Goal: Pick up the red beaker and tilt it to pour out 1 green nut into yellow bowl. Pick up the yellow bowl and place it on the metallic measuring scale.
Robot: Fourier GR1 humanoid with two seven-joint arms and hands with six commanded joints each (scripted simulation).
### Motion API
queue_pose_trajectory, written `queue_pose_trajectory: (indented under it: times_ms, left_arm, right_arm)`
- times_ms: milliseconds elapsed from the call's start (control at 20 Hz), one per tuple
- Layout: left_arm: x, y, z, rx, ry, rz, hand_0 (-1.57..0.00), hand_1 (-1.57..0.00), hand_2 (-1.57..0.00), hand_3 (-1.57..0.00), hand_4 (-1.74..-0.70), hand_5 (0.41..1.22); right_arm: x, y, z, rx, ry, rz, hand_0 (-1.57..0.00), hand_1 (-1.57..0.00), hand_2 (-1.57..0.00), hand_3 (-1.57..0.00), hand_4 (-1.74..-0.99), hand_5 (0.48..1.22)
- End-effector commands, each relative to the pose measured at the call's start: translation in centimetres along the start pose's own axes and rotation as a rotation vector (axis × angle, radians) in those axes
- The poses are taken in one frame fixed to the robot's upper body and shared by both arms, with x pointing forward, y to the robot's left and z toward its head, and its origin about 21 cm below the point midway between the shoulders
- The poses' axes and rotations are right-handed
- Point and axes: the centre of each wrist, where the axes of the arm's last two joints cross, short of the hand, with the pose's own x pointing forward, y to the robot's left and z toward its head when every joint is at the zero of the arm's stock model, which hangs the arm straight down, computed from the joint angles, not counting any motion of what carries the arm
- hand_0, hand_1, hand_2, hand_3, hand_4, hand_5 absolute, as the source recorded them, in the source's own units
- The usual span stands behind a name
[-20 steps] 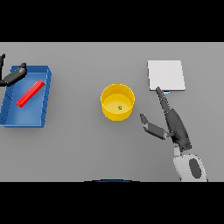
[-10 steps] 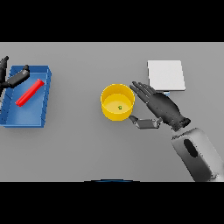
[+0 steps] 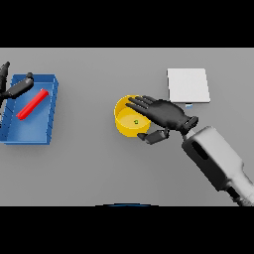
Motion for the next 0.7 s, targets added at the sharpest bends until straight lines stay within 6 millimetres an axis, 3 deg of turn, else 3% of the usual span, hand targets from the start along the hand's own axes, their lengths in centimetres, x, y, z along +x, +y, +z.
queue_pose_trajectory:
  times_ms: [0, 250, 650]
  left_arm:
    - [0.0, -0.1, 0.0, 0.001, -0.005, -0.003, 0.00, 0.00, 0.00, 0.00, -0.80, 0.716]
    - [0.0, 0.3, -0.1, -0.005, -0.013, -0.009, 0.00, 0.00, 0.00, 0.00, -0.80, 0.729]
    - [-0.4, 0.6, 0.0, 0.005, -0.011, -0.005, 0.00, 0.00, 0.00, 0.00, -0.80, 0.738]
  right_arm:
    - [-0.1, -0.1, -0.2, 0.024, -0.009, 0.013, 0.00, 0.00, 0.00, 0.00, -1.261, 0.685]
    - [-0.3, 0.6, -2.3, 0.121, -0.028, 0.019, 0.00, 0.00, 0.00, 0.00, -1.243, 0.682]
    - [0.1, 1.2, -4.1, 0.254, 0.002, 0.072, 0.00, 0.00, 0.00, 0.00, -1.303, 0.674]
